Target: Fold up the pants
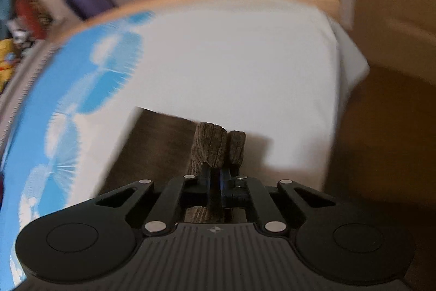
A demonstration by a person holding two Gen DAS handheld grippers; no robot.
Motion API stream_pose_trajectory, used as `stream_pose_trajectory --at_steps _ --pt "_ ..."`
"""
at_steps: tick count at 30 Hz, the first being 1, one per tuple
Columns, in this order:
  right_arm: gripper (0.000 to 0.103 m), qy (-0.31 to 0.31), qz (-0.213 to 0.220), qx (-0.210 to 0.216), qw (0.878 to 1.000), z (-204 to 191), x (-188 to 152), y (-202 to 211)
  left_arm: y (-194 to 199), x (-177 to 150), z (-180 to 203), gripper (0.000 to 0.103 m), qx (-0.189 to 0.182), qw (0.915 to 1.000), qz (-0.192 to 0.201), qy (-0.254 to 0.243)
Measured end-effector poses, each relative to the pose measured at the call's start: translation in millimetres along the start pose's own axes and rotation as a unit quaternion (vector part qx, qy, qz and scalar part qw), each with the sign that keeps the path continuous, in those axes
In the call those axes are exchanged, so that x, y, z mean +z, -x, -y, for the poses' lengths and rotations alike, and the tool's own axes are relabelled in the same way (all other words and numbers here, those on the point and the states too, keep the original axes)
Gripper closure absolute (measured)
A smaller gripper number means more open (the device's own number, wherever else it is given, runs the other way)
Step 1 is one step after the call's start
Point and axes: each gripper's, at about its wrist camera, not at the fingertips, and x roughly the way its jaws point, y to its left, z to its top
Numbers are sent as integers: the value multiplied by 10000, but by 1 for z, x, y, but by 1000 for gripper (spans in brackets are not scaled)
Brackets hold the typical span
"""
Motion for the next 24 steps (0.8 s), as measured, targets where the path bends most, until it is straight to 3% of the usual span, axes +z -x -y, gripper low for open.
stream_pose_trajectory --at_steps 3,6,9,11,14,15,17,18,19,21,22,23,24 --pt "98 617 484 406 9961 -41 -17 33 -3 -5 -10 68 -6 9998 -112 154" --pt "99 1344 853 843 9836 -78 -45 65 -6 -10 -23 68 58 9993 -196 297" --pt "99 2455 1348 1391 9499 -121 -92 106 -4 -13 -40 68 183 9982 -213 526" --pt "99 3278 1594 1939 9108 -148 -134 138 -3 -14 -51 68 249 9971 -209 690" --pt "99 4449 1515 2959 8316 -176 -216 177 -1 -15 -63 68 327 9954 -214 877" --pt "99 4848 1337 3260 8005 -182 -244 186 -1 -15 -65 68 338 9948 -250 930" --pt "96 5451 554 3783 7461 -191 -300 192 -2 -15 -67 68 319 9941 -303 988" --pt "96 5686 105 3887 7249 -192 -326 189 -3 -16 -67 68 304 9941 -320 988" --pt "94 6025 -465 3897 6949 -192 -355 184 -3 -17 -66 68 302 9942 -339 974" --pt "91 6566 -1166 3916 6340 -182 -395 178 -5 -18 -64 68 324 9943 -381 944" --pt "91 6844 -1317 3917 6007 -176 -409 179 -6 -19 -64 68 334 9942 -400 942" --pt "91 7028 -1262 3916 5804 -171 -415 183 -6 -19 -63 68 337 9941 -410 942" --pt "87 7120 -1107 3956 5695 -168 -416 188 -7 -19 -62 67 338 9942 -409 935"
